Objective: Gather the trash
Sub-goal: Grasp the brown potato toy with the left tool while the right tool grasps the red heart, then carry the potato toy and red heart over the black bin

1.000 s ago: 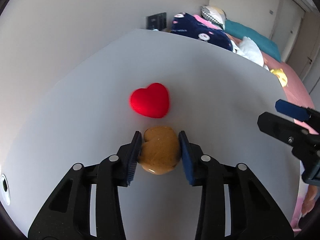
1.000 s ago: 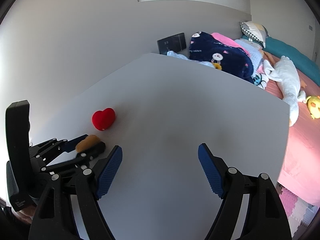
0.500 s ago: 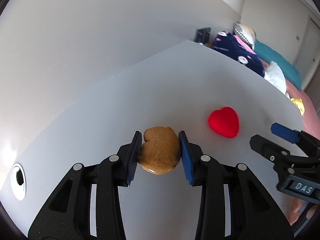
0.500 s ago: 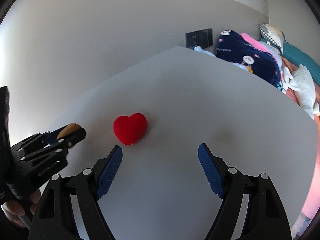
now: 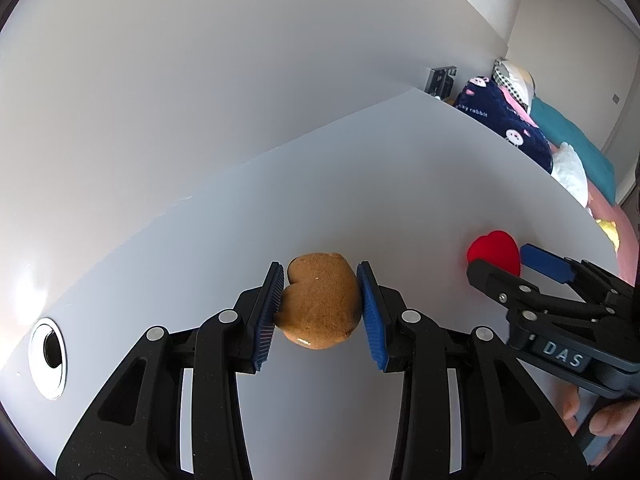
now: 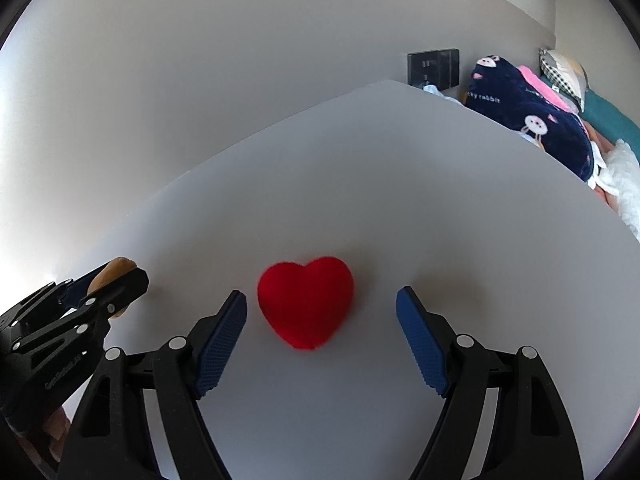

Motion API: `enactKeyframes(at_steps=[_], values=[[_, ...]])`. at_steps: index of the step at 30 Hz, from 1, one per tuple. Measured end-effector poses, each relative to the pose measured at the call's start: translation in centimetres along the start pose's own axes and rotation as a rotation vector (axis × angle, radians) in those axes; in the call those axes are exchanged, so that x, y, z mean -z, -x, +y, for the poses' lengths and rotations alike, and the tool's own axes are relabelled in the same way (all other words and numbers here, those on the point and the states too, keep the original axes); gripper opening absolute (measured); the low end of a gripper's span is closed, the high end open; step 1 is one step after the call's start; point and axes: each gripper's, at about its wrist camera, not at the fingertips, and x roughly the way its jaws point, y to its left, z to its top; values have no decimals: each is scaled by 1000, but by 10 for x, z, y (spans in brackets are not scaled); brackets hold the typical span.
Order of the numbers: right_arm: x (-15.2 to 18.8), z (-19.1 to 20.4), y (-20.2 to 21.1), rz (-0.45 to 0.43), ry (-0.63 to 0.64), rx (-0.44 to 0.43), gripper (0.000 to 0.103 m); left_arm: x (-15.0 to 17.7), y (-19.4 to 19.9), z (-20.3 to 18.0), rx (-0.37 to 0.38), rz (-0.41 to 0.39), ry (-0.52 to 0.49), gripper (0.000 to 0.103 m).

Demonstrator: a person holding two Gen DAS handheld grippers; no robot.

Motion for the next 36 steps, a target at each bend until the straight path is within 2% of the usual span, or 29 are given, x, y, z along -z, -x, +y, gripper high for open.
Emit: enactKeyframes(at_steps=[4, 20, 36], values=[[-4, 3, -2, -1, 19, 15, 50, 1, 0, 3, 1, 4, 7, 37], [5, -5, 17, 1, 17, 7, 50, 1, -2, -14, 9, 14, -48, 37], [24, -18, 76, -42, -4, 6, 50, 17, 46, -44, 46, -20, -88, 37]])
